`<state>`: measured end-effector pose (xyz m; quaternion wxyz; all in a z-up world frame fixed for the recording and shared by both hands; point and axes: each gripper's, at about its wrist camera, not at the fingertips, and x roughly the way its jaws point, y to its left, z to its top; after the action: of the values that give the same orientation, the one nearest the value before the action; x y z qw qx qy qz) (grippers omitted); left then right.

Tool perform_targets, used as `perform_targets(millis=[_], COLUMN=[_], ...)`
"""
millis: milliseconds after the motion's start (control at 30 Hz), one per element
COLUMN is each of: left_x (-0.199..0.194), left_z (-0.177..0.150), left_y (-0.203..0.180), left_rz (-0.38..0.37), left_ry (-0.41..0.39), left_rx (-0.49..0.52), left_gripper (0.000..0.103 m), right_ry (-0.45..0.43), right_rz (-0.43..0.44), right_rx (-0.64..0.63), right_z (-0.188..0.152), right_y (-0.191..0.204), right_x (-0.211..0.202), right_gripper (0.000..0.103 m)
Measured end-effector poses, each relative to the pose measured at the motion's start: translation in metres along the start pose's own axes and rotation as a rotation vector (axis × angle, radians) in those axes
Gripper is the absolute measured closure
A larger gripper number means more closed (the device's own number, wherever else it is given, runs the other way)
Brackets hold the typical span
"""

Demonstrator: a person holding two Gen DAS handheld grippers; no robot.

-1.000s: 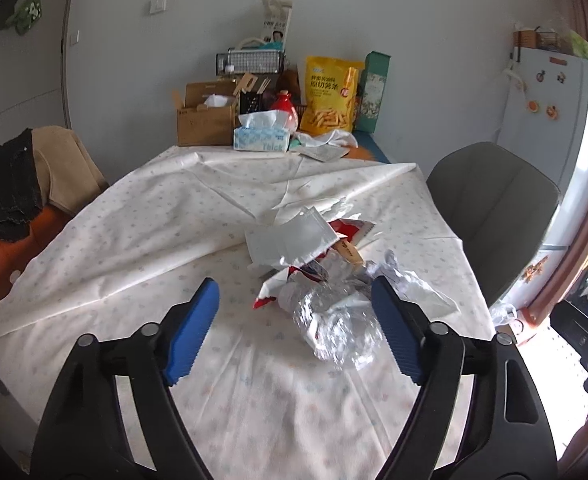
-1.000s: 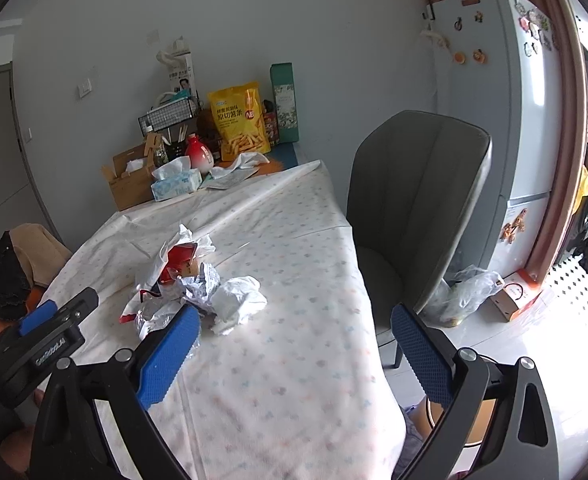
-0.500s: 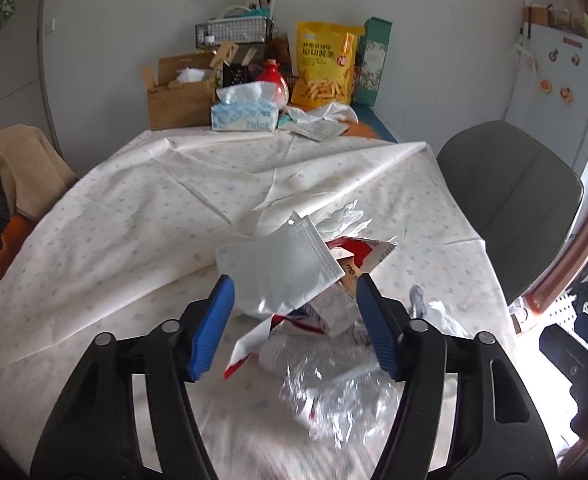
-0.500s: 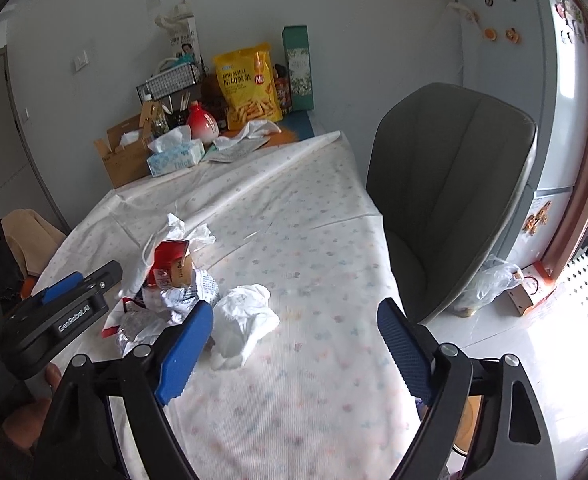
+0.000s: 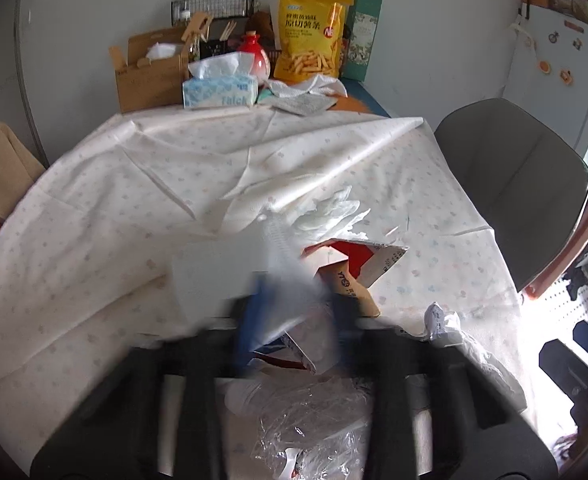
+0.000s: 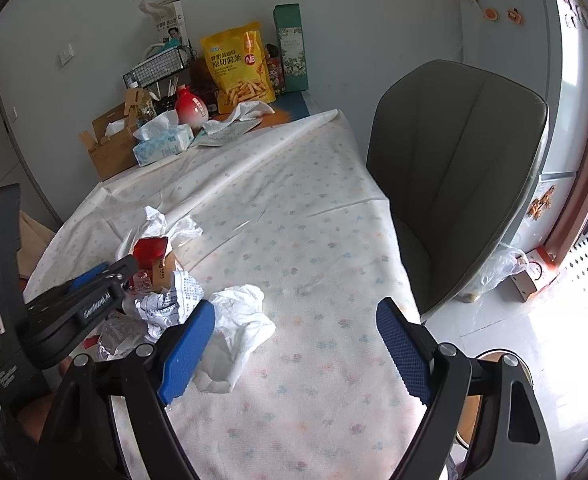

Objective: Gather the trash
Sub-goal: 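Reach the left tool into the trash pile and close on white tissue, then carry the white tissue in the left tool toward the cream bucket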

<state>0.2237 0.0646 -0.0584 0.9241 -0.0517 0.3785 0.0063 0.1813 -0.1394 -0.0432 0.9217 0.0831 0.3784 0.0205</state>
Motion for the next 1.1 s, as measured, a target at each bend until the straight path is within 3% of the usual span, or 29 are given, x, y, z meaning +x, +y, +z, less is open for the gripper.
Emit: perform_targets(millis=[67,233,267,333,367,400,500,1100], left_x=[-0.004,-0.028,-0.032,-0.039,-0.042,-0.045,-0.053,-0.102], left_z=[-0.001,0.000,0.000,0.001,0.001,0.001,0.000,-0.015], left_y=[0.004,0.015,0.017,0.022,0.024,0.025,0.026,-0.028], left_rz=[-0.007,0.008,0.007,0.015,0.020,0.022,0.024,0.016], left_ry=[-0.024,-0.103,-0.112,-0.129,-0.133,-0.137,-0.156,-0.246], left_rx=[-0.020,-0.035,-0.039,-0.043,-0.045,-0.048,-0.051,-0.013], left_gripper=[0.099,0.099,0.099,0.099,0.099,0.099,0.099,0.099], right_ry=[0.013,0.036,0.044,0.070,0.099,0.120,0.107,-0.073], right_rz=[0.026,0.086,0.091,0.103,0.119,0.130,0.125,0.106], right_rx=[0.000,-0.017,-0.022,-0.032,-0.035,-0.033,-0.031,-0.035], right_z=[-0.002,-0.010,-0.012,-0.016,-0.018,-0.019,-0.023,-0.017], right_y=[0.004,0.019,0.023,0.028,0.031,0.033,0.033,-0.003], right_x=[0.002,0.006,0.008,0.014,0.019,0.021,0.016,-0.065], right_gripper=[0.028,0.033,0.040,0.064,0.086,0.095,0.099,0.100])
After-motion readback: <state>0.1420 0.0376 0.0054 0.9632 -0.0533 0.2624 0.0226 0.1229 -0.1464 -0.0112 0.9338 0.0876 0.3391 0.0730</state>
